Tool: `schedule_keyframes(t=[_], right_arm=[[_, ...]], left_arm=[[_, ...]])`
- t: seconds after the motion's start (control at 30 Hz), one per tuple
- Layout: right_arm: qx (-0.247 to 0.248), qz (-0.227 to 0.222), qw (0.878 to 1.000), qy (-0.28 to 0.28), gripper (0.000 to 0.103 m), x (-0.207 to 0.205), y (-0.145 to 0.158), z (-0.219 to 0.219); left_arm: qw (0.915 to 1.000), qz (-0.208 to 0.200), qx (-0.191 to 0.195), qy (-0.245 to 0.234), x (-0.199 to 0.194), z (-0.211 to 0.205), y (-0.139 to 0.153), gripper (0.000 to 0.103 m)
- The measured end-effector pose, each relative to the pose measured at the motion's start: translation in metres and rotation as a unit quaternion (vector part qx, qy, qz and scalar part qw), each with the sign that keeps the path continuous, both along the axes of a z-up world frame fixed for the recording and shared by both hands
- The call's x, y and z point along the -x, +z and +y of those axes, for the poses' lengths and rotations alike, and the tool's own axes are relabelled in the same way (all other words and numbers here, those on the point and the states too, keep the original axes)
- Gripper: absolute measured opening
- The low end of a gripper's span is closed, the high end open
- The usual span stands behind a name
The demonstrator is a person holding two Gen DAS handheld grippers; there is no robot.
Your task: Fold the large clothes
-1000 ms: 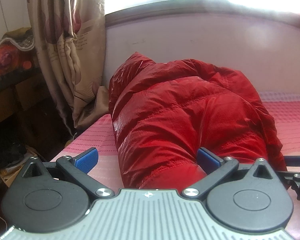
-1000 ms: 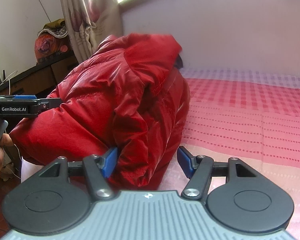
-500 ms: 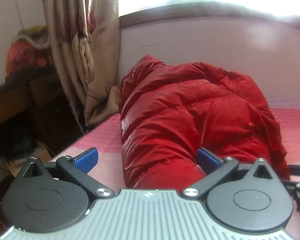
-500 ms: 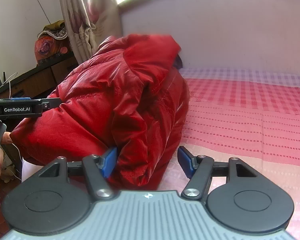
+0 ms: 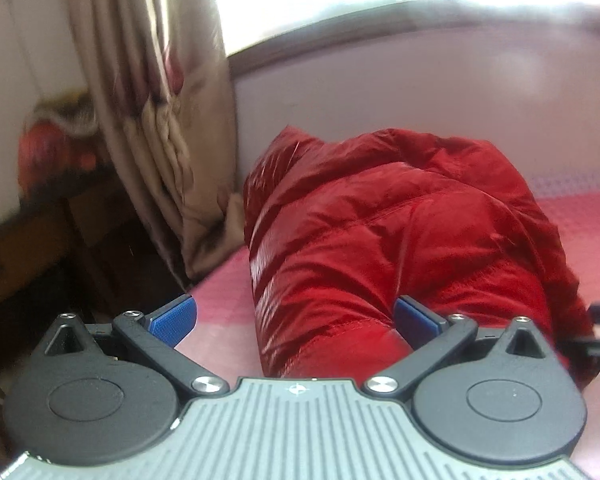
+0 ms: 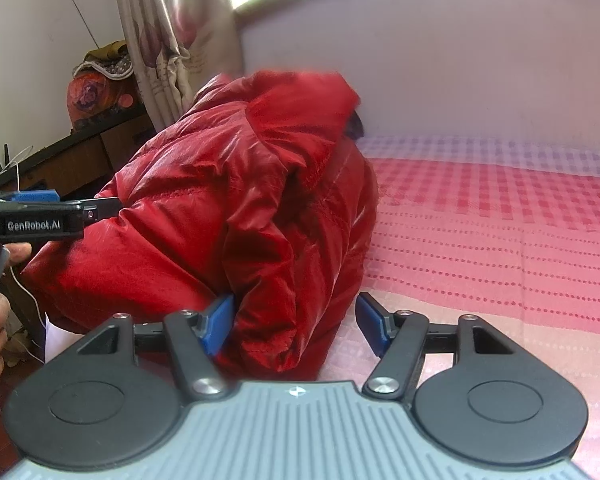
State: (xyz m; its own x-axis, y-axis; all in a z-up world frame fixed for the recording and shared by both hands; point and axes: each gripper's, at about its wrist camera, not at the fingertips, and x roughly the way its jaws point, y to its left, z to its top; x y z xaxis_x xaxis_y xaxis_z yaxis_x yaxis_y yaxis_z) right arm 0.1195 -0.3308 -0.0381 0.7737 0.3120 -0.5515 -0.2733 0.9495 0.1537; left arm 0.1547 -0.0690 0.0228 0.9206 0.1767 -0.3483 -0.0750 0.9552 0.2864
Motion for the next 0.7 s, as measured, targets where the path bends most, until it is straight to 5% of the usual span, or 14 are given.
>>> schedule_keyframes(t=[0.13,0.4,0.7], right_arm=[[0.001,0.001,1.000,-0.003,0.066,0.001,0.003,0.001],[0.016,-0.006,1.000,-0.003,0.067,0.004,0.010,0.006],[0.020,-0.011,1.000,-0.006,0.070,0.006,0.013,0.005]], left_arm=[[0.9997,-0.009,-0.018,-0.010,0.005,-0.005,0.000,0.103],[0.9983,0.019,0.054,-0.009,0.004,0.010,0.007,0.103],[0.9975,0.026,0.064,-0.011,0.010,0.009,0.008,0.103]])
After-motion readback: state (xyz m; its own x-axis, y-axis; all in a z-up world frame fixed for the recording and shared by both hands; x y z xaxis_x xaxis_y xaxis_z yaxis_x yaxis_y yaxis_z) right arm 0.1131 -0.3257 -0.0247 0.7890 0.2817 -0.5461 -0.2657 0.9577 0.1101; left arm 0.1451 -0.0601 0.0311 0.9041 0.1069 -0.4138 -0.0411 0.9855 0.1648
